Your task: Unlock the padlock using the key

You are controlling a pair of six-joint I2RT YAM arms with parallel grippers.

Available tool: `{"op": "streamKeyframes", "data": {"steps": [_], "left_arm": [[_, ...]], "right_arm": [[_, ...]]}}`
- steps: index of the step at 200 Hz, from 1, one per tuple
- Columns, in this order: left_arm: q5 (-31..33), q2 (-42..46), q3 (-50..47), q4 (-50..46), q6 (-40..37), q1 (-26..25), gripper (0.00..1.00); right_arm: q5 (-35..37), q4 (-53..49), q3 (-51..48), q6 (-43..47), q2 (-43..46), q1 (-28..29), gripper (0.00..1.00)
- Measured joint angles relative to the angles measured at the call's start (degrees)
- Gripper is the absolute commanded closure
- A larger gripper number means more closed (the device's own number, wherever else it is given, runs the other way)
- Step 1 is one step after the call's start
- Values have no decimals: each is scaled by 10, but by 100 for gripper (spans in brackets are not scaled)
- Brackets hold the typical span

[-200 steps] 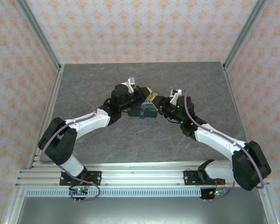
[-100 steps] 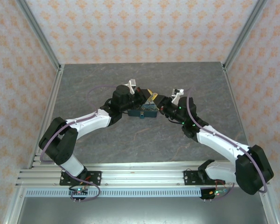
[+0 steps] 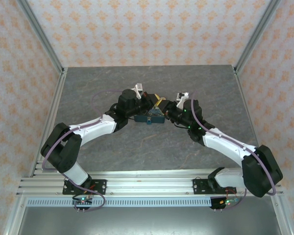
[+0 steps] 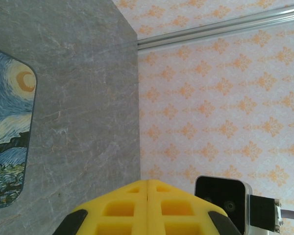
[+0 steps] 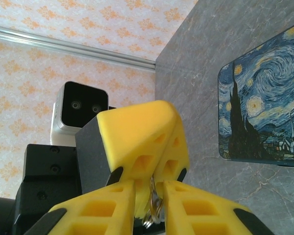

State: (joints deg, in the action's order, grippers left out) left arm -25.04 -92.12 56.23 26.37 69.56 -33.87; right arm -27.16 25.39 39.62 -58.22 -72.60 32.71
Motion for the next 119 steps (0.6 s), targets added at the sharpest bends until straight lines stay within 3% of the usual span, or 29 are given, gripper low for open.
{"op": "streamKeyframes", "data": {"steps": [21,29,53,59,73,80,94,119], "left_arm": [[0,0,0,0,3,-1,100],[1,0,0,0,5,-1,100],[3,0,0,-1,7,-1,100],[4,0,0,-1,9,-1,90],[3,0,0,-10,9,-1,54],[1,2,2,-22,9,-1,45],[-2,8,4,-51,10,2,36],[-8,32,12,-125,18,16,33]], "right_arm": [[-1,0,2,1,-7,0,92],[-1,0,2,1,-9,0,100],[-1,-1,3,5,-9,0,100],[-1,-2,3,9,-9,0,100],[-3,-19,7,26,-8,0,100],[-3,-32,10,37,-8,0,100],[-5,-75,23,78,-1,1,100],[-5,-150,51,160,23,2,100]]}}
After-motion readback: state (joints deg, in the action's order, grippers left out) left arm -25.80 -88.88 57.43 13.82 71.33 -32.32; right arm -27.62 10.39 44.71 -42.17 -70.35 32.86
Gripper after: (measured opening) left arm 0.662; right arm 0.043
